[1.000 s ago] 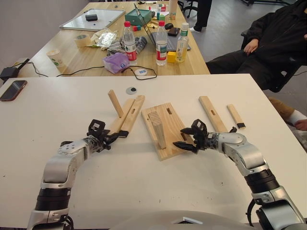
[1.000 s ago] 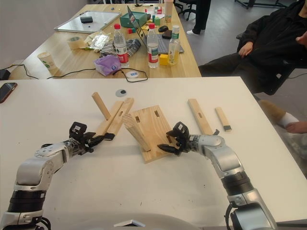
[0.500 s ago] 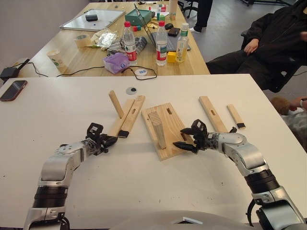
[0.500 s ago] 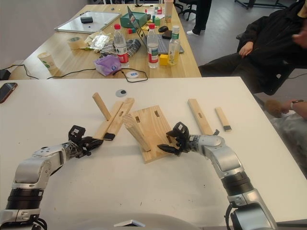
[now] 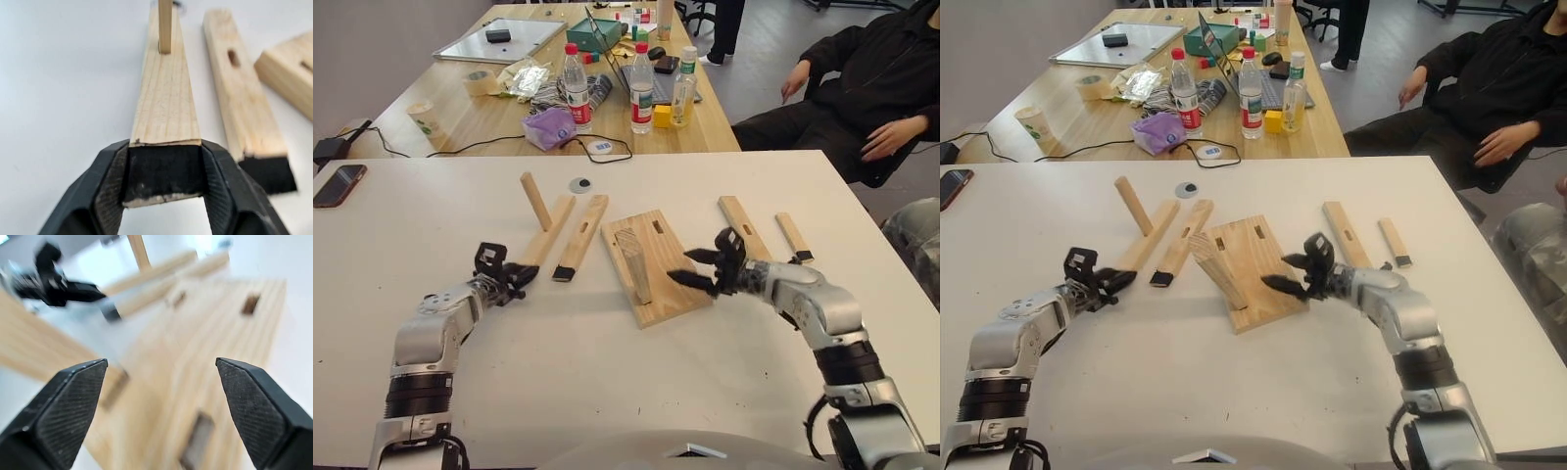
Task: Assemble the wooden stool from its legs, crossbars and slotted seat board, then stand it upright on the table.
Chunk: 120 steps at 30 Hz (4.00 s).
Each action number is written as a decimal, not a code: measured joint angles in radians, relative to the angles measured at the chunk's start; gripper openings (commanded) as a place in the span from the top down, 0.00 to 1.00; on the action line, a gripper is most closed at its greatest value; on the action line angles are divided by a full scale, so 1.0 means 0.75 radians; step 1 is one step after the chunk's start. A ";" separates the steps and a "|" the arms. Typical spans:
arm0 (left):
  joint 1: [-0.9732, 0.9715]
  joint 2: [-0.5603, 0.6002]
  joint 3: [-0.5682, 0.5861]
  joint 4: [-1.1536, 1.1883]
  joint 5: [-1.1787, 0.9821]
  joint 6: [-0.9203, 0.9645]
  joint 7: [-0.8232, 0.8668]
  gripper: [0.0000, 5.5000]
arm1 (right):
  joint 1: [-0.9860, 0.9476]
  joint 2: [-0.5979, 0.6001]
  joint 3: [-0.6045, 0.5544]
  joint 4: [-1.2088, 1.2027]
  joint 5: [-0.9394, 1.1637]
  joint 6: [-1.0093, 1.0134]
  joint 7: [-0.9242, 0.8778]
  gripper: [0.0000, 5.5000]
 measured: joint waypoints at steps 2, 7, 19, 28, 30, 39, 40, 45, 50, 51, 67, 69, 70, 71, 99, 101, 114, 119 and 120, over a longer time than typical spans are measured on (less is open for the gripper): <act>-0.090 -0.007 0.070 -0.053 -0.076 -0.073 -0.019 0.63 | -0.153 0.035 -0.144 0.013 0.172 0.129 -0.044 0.26; -0.267 -0.094 0.173 -0.223 -0.455 0.016 -0.097 0.63 | -0.447 0.078 -0.421 0.195 0.510 0.384 -0.143 0.26; -0.107 -0.032 0.117 -0.344 -0.442 0.002 -0.092 0.63 | -0.430 0.079 -0.408 0.235 0.547 0.427 -0.226 0.26; 0.408 0.156 -0.005 -0.474 -0.311 -0.092 -0.359 0.79 | -0.367 0.028 -0.326 0.207 0.454 0.384 -0.189 0.26; 0.427 0.165 -0.012 -0.460 -0.283 -0.124 -0.387 0.84 | -0.361 0.026 -0.320 0.207 0.445 0.369 -0.175 0.26; 0.510 0.178 -0.115 -0.410 -0.145 -0.192 -0.421 1.00 | -0.343 0.026 -0.314 0.207 0.441 0.365 -0.169 0.26; 0.502 0.178 -0.108 -0.411 -0.150 -0.186 -0.418 1.00 | -0.339 0.026 -0.314 0.206 0.441 0.365 -0.169 0.26; 0.186 0.178 0.007 -0.290 -0.289 -0.043 -0.374 1.00 | -0.325 0.031 -0.309 0.201 0.439 0.362 -0.171 0.26; 0.109 0.219 -0.152 -0.195 -0.112 -0.091 -0.380 0.95 | -0.324 0.031 -0.302 0.203 0.431 0.357 -0.169 0.26; 0.110 0.217 -0.174 -0.186 -0.087 -0.107 -0.374 0.92 | -0.324 0.031 -0.301 0.204 0.430 0.357 -0.169 0.26; 0.170 0.159 -0.315 -0.148 0.139 -0.226 -0.267 0.63 | -0.313 0.033 -0.301 0.202 0.414 0.354 -0.176 0.26; 0.170 0.150 -0.315 -0.111 0.154 -0.251 -0.257 0.63 | -0.312 0.033 -0.301 0.202 0.409 0.353 -0.176 0.26; 0.170 0.148 -0.315 -0.103 0.158 -0.253 -0.257 0.63 | -0.312 0.033 -0.301 0.202 0.408 0.352 -0.176 0.26; 0.170 0.146 -0.315 -0.093 0.159 -0.263 -0.257 0.63 | -0.312 0.033 -0.301 0.203 0.408 0.349 -0.175 0.26; -0.195 -0.056 -0.293 -0.293 0.406 -0.748 0.066 0.82 | -0.755 0.250 -0.811 0.552 1.130 0.632 -0.931 0.02; -0.211 -0.066 -0.306 -0.325 0.409 -0.757 0.074 0.82 | -0.791 0.250 -0.845 0.583 1.220 0.626 -1.017 0.02; -0.296 -0.135 -0.384 -0.507 0.345 -0.672 0.031 0.82 | -0.721 0.229 -0.553 0.258 1.009 0.443 -0.691 0.02; -0.298 -0.141 -0.398 -0.516 0.339 -0.652 0.017 0.82 | -0.721 0.228 -0.525 0.268 0.937 0.384 -0.605 0.02; -0.298 -0.141 -0.399 -0.516 0.338 -0.652 0.014 0.82 | -0.721 0.226 -0.525 0.276 0.927 0.375 -0.602 0.02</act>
